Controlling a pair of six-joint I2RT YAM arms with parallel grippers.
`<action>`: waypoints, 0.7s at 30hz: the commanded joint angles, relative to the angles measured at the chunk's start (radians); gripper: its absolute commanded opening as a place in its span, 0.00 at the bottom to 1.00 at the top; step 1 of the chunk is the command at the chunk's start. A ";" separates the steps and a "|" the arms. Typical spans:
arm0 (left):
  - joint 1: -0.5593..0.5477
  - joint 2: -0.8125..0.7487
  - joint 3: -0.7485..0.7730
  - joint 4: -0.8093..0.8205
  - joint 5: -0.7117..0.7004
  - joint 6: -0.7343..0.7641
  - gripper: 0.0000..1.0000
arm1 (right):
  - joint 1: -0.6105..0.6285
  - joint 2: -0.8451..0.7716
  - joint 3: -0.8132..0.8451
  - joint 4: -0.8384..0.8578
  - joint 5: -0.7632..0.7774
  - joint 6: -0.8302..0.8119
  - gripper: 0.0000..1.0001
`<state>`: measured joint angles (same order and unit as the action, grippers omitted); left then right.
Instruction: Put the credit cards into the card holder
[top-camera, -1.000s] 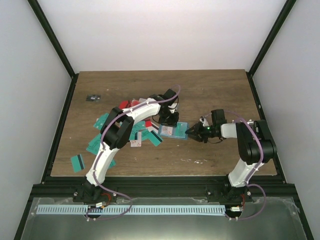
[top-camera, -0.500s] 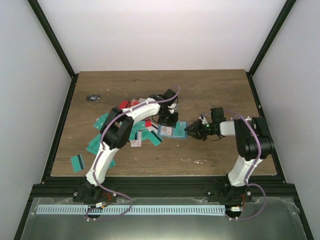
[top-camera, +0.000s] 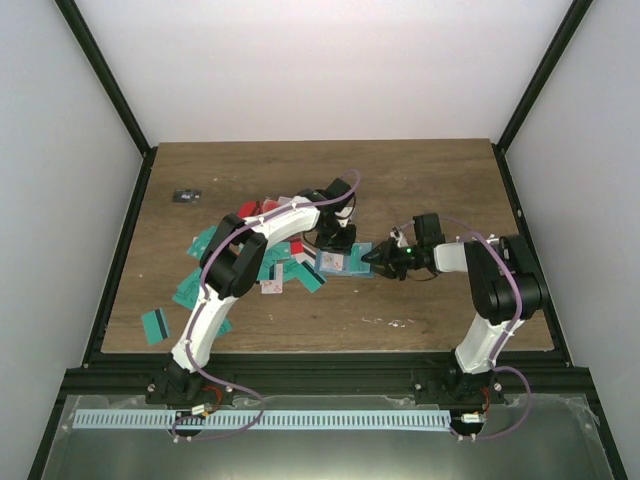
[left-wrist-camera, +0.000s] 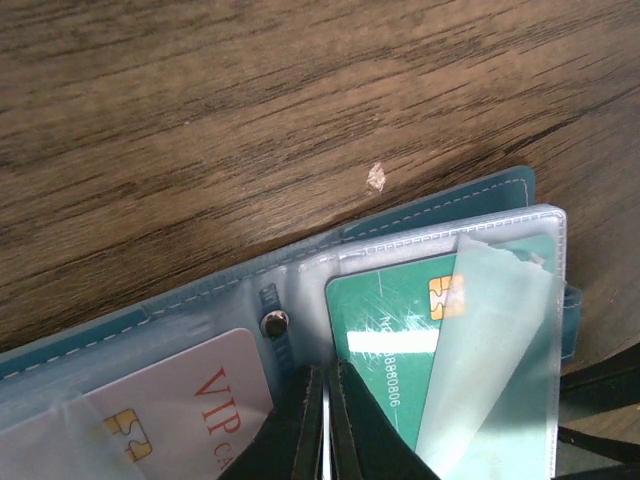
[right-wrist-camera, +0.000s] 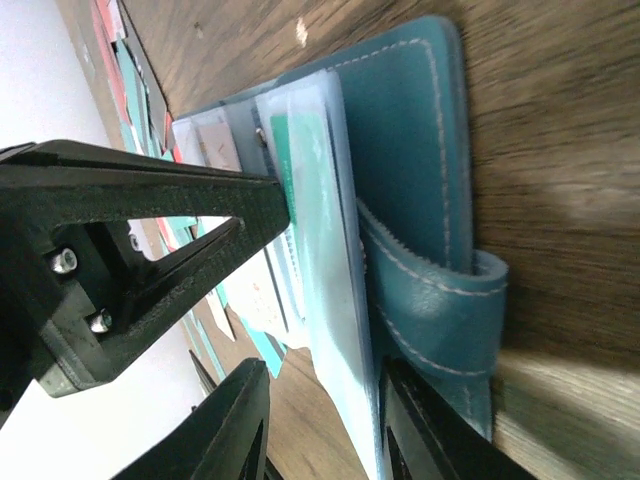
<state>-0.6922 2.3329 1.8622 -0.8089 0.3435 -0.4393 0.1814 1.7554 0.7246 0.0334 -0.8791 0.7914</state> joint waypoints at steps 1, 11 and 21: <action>-0.010 0.015 -0.035 -0.043 -0.001 0.001 0.06 | 0.009 0.000 0.021 0.012 0.039 0.004 0.34; -0.018 0.025 -0.046 -0.072 0.006 0.026 0.06 | 0.006 0.059 0.025 0.117 0.154 0.056 0.35; -0.027 0.033 -0.103 -0.096 -0.032 0.091 0.06 | 0.006 0.055 -0.081 0.453 0.242 0.277 0.34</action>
<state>-0.6952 2.3188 1.8271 -0.7944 0.3500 -0.3916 0.1822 1.7855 0.6758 0.3149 -0.7242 0.9649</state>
